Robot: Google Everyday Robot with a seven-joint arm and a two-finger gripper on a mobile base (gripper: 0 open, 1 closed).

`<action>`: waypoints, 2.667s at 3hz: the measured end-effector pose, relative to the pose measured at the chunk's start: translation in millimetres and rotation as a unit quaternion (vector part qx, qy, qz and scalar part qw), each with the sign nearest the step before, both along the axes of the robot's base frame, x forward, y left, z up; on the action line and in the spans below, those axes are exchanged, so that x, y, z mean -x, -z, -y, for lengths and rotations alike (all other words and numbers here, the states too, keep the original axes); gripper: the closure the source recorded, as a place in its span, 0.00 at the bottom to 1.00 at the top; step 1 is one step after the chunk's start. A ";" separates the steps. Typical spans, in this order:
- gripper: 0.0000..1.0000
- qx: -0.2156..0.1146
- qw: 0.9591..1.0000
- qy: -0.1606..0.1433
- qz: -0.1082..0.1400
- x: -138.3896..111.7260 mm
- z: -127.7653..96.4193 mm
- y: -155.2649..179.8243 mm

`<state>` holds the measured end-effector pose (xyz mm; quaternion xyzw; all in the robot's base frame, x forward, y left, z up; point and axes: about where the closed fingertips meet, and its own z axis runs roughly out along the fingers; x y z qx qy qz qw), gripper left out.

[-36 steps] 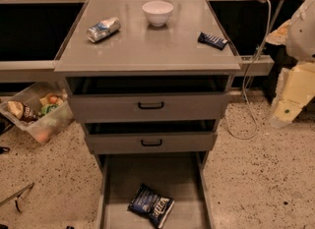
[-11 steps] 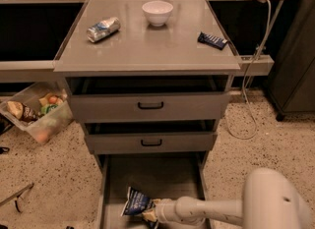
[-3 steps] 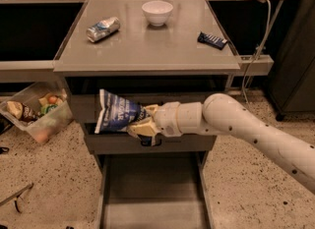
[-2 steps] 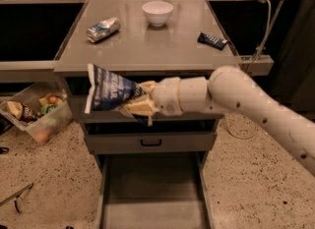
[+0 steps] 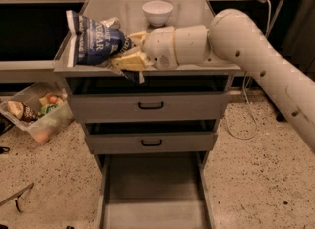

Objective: Pick blue chip bag from bottom drawer and place on counter

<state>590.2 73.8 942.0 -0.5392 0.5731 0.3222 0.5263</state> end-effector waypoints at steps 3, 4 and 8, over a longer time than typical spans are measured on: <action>1.00 0.022 0.984 0.145 0.096 -74.8 -17.8 13.3; 1.00 0.063 0.971 0.202 0.107 -79.0 -12.9 35.7; 1.00 0.065 0.948 0.284 0.131 -125.3 29.3 18.4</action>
Offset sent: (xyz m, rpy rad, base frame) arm 0.1302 0.0074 0.0402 0.1254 -0.3525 -0.4952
